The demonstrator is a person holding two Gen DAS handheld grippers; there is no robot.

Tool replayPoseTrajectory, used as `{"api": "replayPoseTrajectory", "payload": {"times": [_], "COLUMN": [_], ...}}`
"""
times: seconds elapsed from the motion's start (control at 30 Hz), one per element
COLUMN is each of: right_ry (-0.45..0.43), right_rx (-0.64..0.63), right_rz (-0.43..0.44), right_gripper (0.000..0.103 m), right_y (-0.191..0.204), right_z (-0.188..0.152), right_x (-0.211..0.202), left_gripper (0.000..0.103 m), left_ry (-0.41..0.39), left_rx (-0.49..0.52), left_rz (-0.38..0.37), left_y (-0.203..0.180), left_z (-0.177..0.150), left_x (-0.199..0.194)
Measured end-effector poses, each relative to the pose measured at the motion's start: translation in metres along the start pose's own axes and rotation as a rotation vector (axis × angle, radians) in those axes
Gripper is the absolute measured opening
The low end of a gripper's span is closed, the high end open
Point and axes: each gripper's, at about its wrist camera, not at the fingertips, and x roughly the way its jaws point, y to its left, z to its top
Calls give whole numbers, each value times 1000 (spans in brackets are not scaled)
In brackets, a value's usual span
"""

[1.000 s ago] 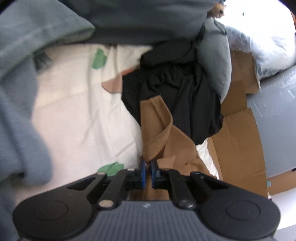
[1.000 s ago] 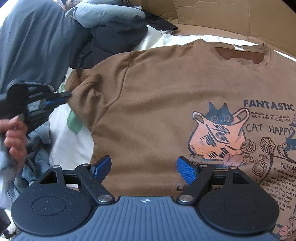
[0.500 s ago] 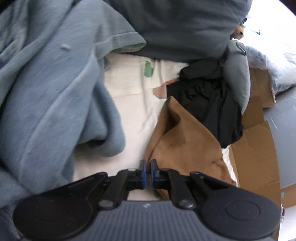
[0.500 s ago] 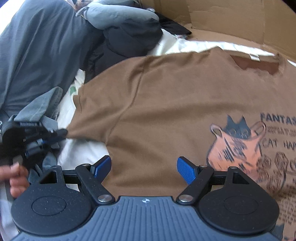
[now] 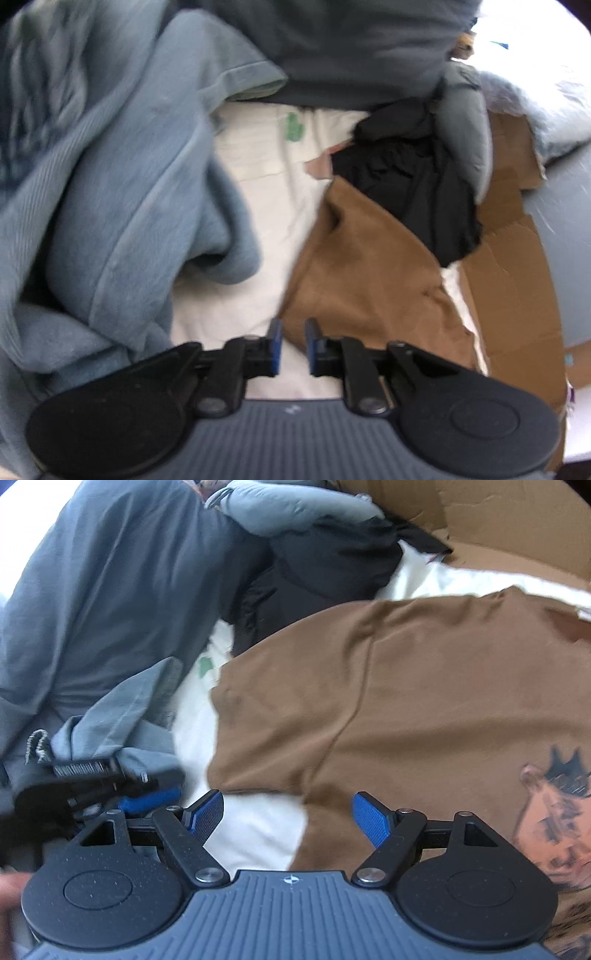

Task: Fold clothes

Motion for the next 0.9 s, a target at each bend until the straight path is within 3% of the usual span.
{"api": "replayPoseTrajectory", "payload": {"times": [0.07,0.17,0.37,0.5,0.77,0.9], "right_ry": [8,18,30,42,27,11], "right_rx": [31,91,234,318,465,561], "right_rz": [27,70,156,186,212,220], "right_gripper": [80,71,68,65,63,49], "right_y": [2,4,6,6,0,-4], "right_z": [-4,-8,-17,-24,-29,-32], "right_x": [5,14,38,56,73,80], "left_gripper": [21,36,40,44,46,47], "left_ry": [1,-9,8,47,137,182], "left_rx": [57,160,276,322,413,459], "left_rz": [-13,-22,-9,9,33,45], "left_y": [-12,-32,-54,-63,-66,-67], "left_z": [8,24,78,111,130,140], "left_x": [-8,-14,-8,13,69,98]}}
